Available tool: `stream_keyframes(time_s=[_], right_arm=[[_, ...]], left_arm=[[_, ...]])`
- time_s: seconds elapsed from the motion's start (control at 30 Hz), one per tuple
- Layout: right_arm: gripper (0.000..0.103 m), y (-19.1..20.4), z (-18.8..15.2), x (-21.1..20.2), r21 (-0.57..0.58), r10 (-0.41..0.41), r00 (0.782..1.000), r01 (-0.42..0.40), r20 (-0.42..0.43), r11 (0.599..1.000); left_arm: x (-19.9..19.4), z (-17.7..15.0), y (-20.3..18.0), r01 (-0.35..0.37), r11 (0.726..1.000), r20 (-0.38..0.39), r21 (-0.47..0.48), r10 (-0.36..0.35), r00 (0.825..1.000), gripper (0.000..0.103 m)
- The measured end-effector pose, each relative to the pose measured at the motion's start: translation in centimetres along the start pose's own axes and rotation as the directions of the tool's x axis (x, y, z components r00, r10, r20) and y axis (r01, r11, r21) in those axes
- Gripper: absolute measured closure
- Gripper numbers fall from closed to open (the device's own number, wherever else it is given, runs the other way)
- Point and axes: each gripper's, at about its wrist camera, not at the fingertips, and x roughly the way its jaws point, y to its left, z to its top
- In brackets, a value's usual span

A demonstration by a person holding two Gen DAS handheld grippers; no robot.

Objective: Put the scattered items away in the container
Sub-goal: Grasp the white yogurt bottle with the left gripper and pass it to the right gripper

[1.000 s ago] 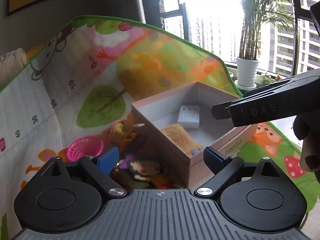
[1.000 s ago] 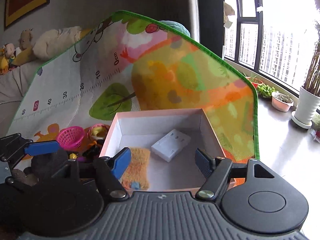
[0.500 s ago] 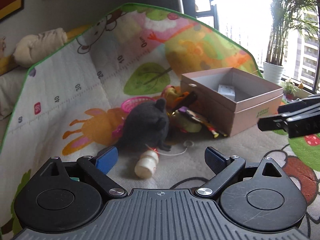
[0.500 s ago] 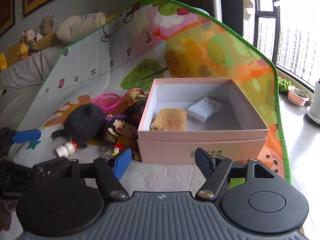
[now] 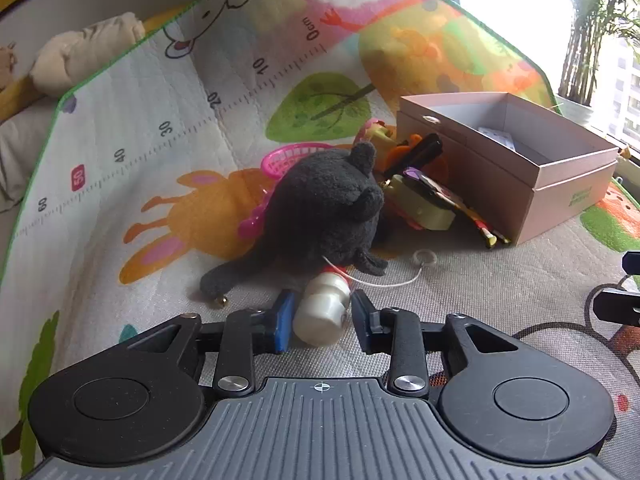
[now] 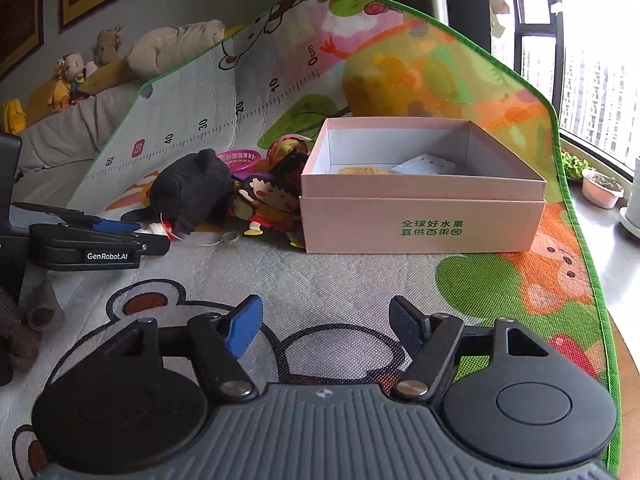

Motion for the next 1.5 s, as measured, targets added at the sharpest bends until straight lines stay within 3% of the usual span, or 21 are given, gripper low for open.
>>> stream_keyframes(time_s=[0.2, 0.4, 0.53, 0.77, 0.83, 1.03, 1.13, 1.5], right_arm=[[0.032, -1.4, 0.0, -0.4, 0.031, -0.036, 0.999, 0.035, 0.030, 0.999], [0.032, -2.7, -0.1, -0.5, 0.072, -0.039, 0.999, 0.038, 0.022, 0.997], [0.032, -2.4, -0.1, -0.5, 0.053, -0.037, 0.999, 0.036, 0.021, 0.998], [0.032, -2.2, -0.1, -0.4, 0.041, -0.039, 0.999, 0.038, 0.013, 0.998], [0.032, -2.0, -0.1, -0.4, 0.032, -0.041, 0.999, 0.041, 0.013, 0.999], [0.032, -1.3, -0.2, -0.5, 0.000, -0.031, 1.000, 0.031, 0.002, 1.000], [0.032, -0.7, -0.4, -0.9, -0.029, -0.011, 1.000, 0.011, -0.003, 1.000], [0.032, 5.2, -0.3, -0.8, -0.133, 0.161, 0.984, -0.170, -0.074, 0.976]], left_arm=[[-1.1, -0.3, -2.5, 0.085, 0.993, -0.008, 0.078, -0.084, 0.996, 0.074], [-3.3, -1.5, -6.0, 0.254, 0.959, -0.044, 0.124, -0.251, 0.967, 0.073], [-4.0, -2.4, -7.5, 0.311, 0.938, -0.066, 0.152, -0.304, 0.950, 0.069], [-4.3, -2.7, -6.5, 0.272, 0.948, -0.063, 0.163, -0.265, 0.962, 0.043], [-4.4, -2.8, -6.0, 0.254, 0.954, -0.062, 0.157, -0.248, 0.967, 0.031], [-4.8, -3.2, -4.1, 0.169, 0.977, -0.044, 0.134, -0.164, 0.985, 0.016], [-4.8, -3.3, -3.1, 0.115, 0.987, -0.038, 0.109, -0.111, 0.993, 0.013], [-6.5, -3.4, 0.9, 0.092, 0.996, -0.004, -0.013, -0.092, 0.996, 0.006]])
